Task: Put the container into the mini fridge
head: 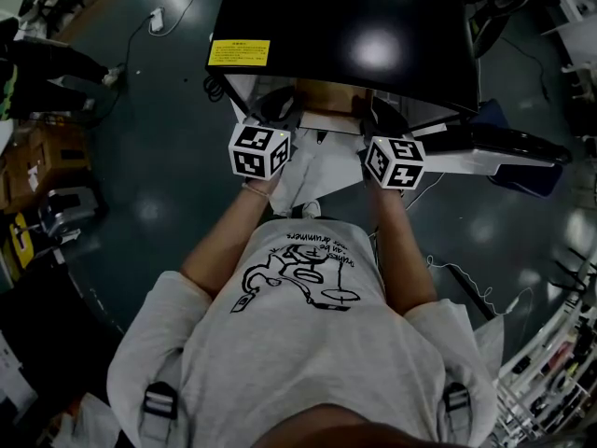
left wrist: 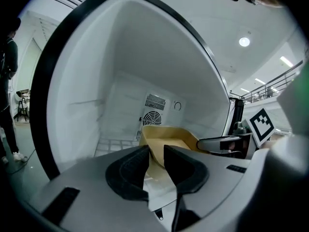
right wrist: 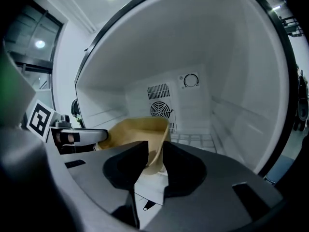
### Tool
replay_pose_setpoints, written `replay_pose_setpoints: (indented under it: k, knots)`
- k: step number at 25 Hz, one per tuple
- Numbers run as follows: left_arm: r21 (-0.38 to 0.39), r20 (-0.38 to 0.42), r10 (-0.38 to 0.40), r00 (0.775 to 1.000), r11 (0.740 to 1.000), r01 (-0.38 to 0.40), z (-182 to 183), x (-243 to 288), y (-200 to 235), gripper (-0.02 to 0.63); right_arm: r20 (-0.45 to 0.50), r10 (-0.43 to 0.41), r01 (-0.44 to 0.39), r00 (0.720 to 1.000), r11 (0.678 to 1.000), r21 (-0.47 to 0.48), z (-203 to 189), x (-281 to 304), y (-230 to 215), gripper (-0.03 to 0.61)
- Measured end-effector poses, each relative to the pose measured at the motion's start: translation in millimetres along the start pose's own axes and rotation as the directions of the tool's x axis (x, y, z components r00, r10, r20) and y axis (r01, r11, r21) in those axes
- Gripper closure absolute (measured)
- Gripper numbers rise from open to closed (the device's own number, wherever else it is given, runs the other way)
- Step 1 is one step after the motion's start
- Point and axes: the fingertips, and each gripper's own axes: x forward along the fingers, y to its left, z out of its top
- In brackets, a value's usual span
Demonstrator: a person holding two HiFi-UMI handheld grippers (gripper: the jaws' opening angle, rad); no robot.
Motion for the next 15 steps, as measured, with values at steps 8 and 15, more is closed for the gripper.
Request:
replay_pose_setpoints:
  k: [8, 15]
  knots:
    - [-0.016, -0.019, -0.001, 1.0, 1.0, 0.001, -3, 13, 5, 0.509, -0.011, -0.004, 0.004, 1.0, 1.0, 0.028, 0, 12, -9, 0.477]
    - [-0.037, -0.039, -0.001, 0.999, 0.999, -0.001, -8, 27, 12, 0.509, -0.018, -0.015, 0.015, 1.0, 0.999, 0.031, 2, 26, -16, 0.477]
